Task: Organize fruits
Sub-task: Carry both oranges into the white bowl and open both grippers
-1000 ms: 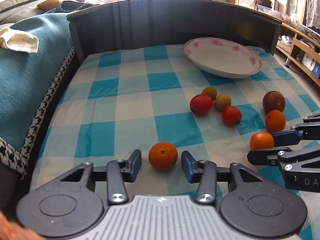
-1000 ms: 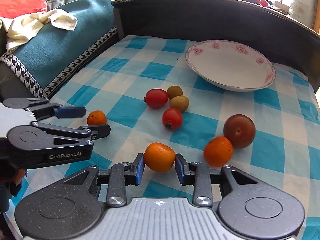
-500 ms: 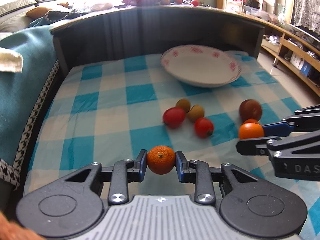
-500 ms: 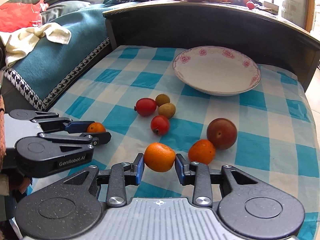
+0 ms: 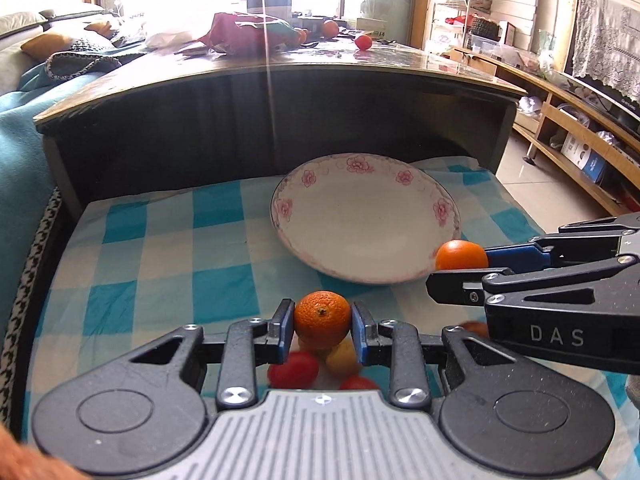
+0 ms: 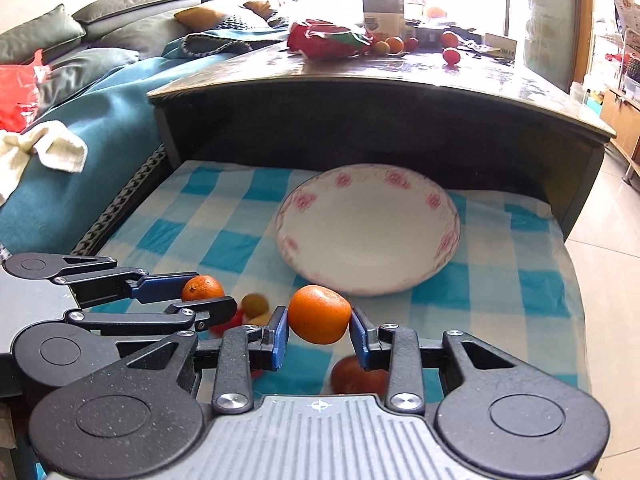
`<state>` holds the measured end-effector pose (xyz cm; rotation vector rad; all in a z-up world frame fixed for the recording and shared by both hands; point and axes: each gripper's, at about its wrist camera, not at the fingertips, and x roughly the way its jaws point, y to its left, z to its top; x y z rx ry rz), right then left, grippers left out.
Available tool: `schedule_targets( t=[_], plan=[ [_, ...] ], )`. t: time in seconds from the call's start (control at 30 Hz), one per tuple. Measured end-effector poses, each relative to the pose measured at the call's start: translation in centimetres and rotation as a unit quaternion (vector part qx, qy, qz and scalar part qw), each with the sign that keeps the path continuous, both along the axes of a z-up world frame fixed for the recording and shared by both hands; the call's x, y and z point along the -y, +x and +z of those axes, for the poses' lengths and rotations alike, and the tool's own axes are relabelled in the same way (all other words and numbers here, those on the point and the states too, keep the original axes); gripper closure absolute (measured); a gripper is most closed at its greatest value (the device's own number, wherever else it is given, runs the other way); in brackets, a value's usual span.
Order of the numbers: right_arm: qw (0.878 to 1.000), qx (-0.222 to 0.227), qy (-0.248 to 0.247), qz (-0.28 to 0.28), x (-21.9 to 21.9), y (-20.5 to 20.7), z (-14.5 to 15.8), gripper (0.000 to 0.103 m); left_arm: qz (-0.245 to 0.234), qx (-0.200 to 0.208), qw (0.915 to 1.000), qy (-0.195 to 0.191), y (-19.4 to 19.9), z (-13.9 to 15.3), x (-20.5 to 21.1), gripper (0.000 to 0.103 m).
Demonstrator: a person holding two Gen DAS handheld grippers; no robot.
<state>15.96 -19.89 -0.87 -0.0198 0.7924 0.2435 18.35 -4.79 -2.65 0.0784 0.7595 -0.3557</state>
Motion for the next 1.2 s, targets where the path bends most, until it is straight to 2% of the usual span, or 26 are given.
schedule_targets(
  t=[0.33, 0.53, 0.87, 1.2],
  plan=[
    [1.000, 0.003, -0.015, -0.018, 2.1, 4.7, -0.9, 0.076, -0.022, 0.015, 0.9994, 0.022, 3.9, -0.4, 3.0, 0.064],
    [1.000, -0.001, -0.015, -0.023, 2.9, 6.4, -1.8, 0.076, -0.021, 0.007, 0.9995, 0.022, 5.2, -1.2, 3.1, 0.064],
    [0.999, -0.012, -0.018, -0.026, 2.9, 7.9, -3.0, 0.074, -0.018, 0.012, 0.9996, 0.017, 5.9, -1.8, 3.2, 0.064],
    [0.999, -0.007, -0.006, -0.038, 3.4, 8.3, -3.0, 0.071, -0.013, 0.014, 0.9997, 0.014, 6.0, -1.6, 3.0, 0.056]
  ],
)
